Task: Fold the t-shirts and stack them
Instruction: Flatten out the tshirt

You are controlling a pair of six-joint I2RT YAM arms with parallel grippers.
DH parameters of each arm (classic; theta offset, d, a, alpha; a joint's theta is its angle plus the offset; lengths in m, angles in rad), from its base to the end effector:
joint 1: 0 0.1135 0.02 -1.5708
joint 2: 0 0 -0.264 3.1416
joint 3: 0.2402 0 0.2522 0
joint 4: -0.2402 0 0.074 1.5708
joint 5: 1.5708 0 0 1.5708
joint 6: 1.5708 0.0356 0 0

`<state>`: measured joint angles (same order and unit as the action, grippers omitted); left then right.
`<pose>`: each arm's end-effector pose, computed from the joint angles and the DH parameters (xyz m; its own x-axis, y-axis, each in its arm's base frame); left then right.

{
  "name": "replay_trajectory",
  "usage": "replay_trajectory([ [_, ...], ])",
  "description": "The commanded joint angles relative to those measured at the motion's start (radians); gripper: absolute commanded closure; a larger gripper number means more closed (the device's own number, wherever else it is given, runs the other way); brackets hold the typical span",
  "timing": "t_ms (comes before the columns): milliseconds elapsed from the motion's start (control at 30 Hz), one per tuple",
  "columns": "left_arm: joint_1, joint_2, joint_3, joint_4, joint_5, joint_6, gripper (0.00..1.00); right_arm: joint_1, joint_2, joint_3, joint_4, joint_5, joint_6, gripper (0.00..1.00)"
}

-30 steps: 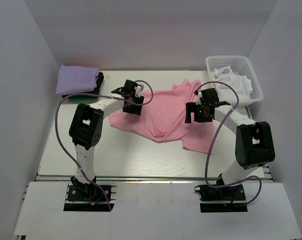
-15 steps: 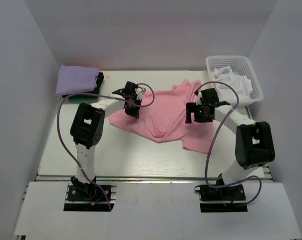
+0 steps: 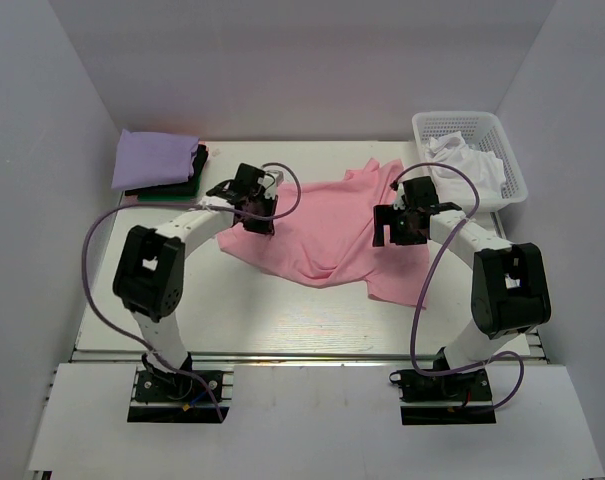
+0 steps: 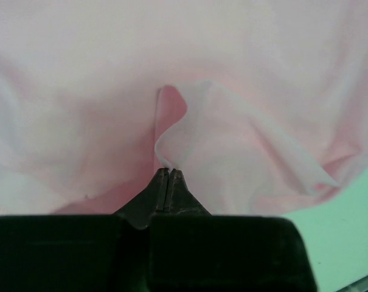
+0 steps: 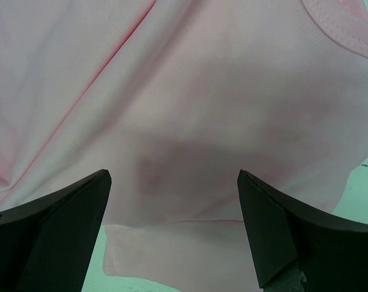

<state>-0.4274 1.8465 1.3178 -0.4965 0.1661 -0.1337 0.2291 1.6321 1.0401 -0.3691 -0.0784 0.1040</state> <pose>0.3527 -0.1671 0.2025 -0.8359 0.2363 -0.4955 0.3789 0.9015 -0.2093 0.3262 0.0789 0.2003 -0.8221 -0.0854 -0.5629 -0.1857 0.9748 0.1233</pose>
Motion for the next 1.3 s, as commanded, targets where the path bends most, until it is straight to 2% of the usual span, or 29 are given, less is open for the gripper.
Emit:
replay_trajectory([
  [0,0.003,-0.176,-0.054,0.016,0.024,-0.049,1.00,-0.005,-0.009,0.034,-0.024,0.017,0.023,0.10],
  [400,0.003,-0.369,-0.190,-0.097,0.026,-0.121,1.00,-0.007,-0.063,0.011,-0.037,0.132,0.108,0.10],
  [533,-0.017,-0.409,-0.219,-0.194,-0.023,-0.156,1.00,-0.010,-0.084,-0.014,-0.057,0.131,0.131,0.10],
  [733,-0.017,-0.486,-0.374,-0.229,0.021,-0.222,1.00,-0.010,-0.123,-0.061,-0.057,0.129,0.134,0.10],
  [867,-0.017,-0.529,-0.509,-0.153,0.079,-0.257,0.88,-0.008,-0.136,-0.087,-0.041,0.112,0.126,0.10],
  [1000,-0.017,-0.541,-0.575,-0.059,0.108,-0.268,0.85,-0.007,-0.137,-0.091,-0.033,0.095,0.122,0.10],
  [1067,-0.017,-0.541,-0.585,-0.050,0.118,-0.268,0.74,-0.008,-0.138,-0.089,-0.031,0.088,0.119,0.10],
  [1100,-0.017,-0.541,-0.585,-0.050,0.118,-0.268,0.61,-0.007,-0.138,-0.091,-0.031,0.089,0.120,0.10],
  [1200,-0.017,-0.541,-0.585,-0.050,0.096,-0.259,0.57,-0.008,-0.146,-0.092,-0.031,0.092,0.114,0.10],
  [1267,-0.017,-0.541,-0.594,-0.060,0.096,-0.248,0.49,-0.005,-0.146,-0.094,-0.030,0.091,0.115,0.10],
])
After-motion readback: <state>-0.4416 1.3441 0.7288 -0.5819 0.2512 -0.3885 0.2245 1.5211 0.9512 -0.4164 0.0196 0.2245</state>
